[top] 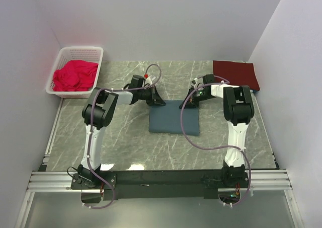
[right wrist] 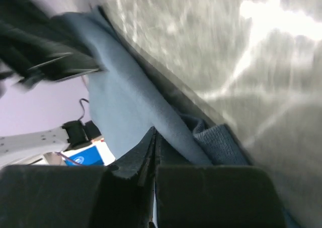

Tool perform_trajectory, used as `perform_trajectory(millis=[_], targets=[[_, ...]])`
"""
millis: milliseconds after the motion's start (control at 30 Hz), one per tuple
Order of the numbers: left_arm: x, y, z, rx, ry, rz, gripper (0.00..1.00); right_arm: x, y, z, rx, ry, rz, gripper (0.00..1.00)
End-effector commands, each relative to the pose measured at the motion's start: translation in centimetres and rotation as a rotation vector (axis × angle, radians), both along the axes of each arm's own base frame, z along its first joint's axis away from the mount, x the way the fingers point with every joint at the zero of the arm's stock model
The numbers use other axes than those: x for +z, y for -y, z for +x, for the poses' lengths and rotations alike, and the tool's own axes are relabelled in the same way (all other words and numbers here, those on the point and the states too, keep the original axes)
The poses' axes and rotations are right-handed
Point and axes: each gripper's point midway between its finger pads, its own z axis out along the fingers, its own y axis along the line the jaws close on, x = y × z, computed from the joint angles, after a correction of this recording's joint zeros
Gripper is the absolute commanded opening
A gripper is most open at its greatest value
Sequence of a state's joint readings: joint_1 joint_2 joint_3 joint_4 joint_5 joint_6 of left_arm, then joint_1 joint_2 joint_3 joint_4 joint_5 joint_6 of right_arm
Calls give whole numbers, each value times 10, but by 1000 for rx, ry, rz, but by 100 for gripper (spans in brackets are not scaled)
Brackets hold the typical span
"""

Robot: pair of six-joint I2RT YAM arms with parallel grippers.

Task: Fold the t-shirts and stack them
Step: Fold the tshirt

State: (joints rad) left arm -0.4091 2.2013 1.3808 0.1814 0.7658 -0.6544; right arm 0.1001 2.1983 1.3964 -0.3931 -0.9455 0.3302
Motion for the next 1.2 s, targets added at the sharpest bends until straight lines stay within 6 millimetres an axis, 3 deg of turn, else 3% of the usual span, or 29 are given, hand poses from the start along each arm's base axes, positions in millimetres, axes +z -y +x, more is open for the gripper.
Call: perform_trajectory(millis=[0,67,100,133,167,233,267,300,333,367,400,467,633,733,800,833,867,933,967,1033,1067,1167], targets=[[-13,-19,27,94,-51,-26,1,-6,5,32,-27,77,-43,0],[-24,-36,29,101,-55,-1,1,-4,4,32,-21,72,-30,0],[-20,-41,30,97,-41,-4,1,-1,4,32,-14,82,-37,0],[-19,-45,30,86,-18,5,1,6,3,31,-3,102,-32,0],[-14,-51,27,73,-12,3,1,26,2,33,1,147,-24,0],[18,-55,27,35,104,6,1,51,4,31,17,205,-24,0],[26,-60,22,27,128,18,1,77,4,30,23,262,-18,0],[62,-61,21,9,239,12,1,88,5,24,31,278,-16,0],[68,-65,11,3,256,13,3,98,4,19,34,292,-11,0],[100,-65,3,-10,325,-18,4,125,3,11,38,347,11,0],[109,-63,-6,-22,327,-41,5,126,1,2,31,343,28,0],[122,-58,-31,-68,315,-81,5,147,-5,-9,36,403,65,0],[115,-33,-64,-131,219,-126,1,128,-33,-50,85,344,100,0],[101,-17,-67,-132,139,-161,1,105,-43,-55,103,286,105,0],[76,-10,-65,-125,60,-146,1,91,-48,-53,124,249,93,0],[68,-8,-63,-125,29,-136,1,69,-48,-53,129,185,81,0],[43,-8,-60,-117,-38,-114,1,63,-47,-49,129,150,74,0],[21,-15,-51,-85,-102,-87,1,31,-45,-50,140,67,42,0],[1,-20,-49,-69,-147,-71,1,24,-43,-50,139,43,39,0],[-20,-37,-39,-22,-179,-44,1,4,-37,-49,116,-6,19,0],[-37,-45,-38,-1,-217,-18,1,-1,-34,-47,109,-18,12,0],[-56,-70,-23,35,-226,37,1,-11,-25,-41,103,-45,-9,0]])
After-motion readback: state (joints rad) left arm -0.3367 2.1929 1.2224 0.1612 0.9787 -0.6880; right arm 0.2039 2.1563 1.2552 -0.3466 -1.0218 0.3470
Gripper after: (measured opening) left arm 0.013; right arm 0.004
